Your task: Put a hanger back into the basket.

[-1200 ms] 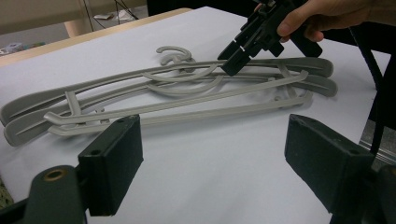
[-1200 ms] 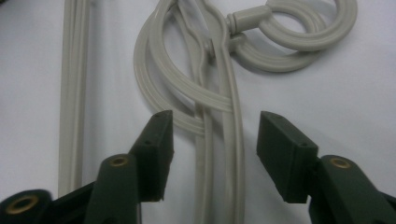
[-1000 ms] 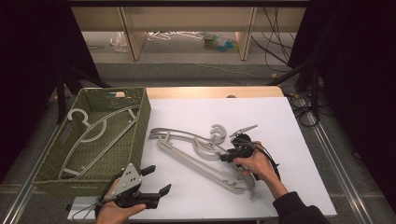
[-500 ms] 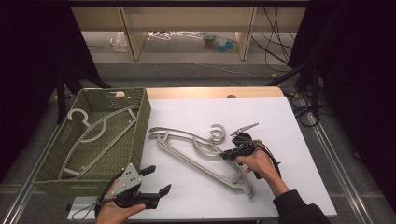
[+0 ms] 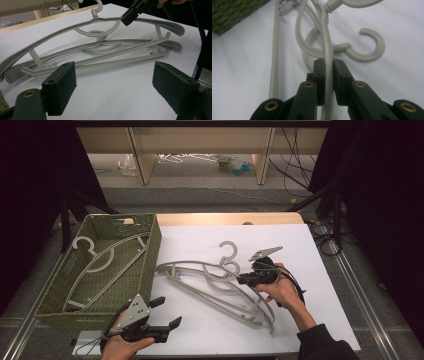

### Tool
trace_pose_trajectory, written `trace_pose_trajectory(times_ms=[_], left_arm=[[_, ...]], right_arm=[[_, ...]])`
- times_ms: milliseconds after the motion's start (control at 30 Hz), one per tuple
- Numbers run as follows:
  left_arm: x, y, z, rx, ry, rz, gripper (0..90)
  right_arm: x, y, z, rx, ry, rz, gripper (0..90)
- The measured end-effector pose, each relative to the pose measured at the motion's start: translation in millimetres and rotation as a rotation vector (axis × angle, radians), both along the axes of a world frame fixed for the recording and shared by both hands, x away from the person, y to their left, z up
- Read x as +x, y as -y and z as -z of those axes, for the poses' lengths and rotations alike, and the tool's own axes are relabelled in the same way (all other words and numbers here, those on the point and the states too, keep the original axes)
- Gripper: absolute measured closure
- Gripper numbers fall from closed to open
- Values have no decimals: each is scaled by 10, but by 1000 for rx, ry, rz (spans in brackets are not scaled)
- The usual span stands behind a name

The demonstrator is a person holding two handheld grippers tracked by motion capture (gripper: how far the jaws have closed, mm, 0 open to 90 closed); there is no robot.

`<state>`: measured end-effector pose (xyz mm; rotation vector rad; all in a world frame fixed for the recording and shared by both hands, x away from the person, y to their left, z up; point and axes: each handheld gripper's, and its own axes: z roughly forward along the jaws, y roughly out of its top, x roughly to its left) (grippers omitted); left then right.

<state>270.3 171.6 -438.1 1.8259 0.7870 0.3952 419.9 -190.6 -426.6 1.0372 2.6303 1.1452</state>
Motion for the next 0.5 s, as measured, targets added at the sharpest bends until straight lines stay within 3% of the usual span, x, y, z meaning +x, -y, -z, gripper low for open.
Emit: trace_pose_trajectory(times_ms=[233, 500], left_arm=[[6, -14, 2, 9, -2, -8, 193], [20, -32, 2, -5, 5, -4, 194]], right_arm=[[-35, 1, -108, 30, 51, -26, 820], [-100, 66, -201, 43, 70, -65, 821]])
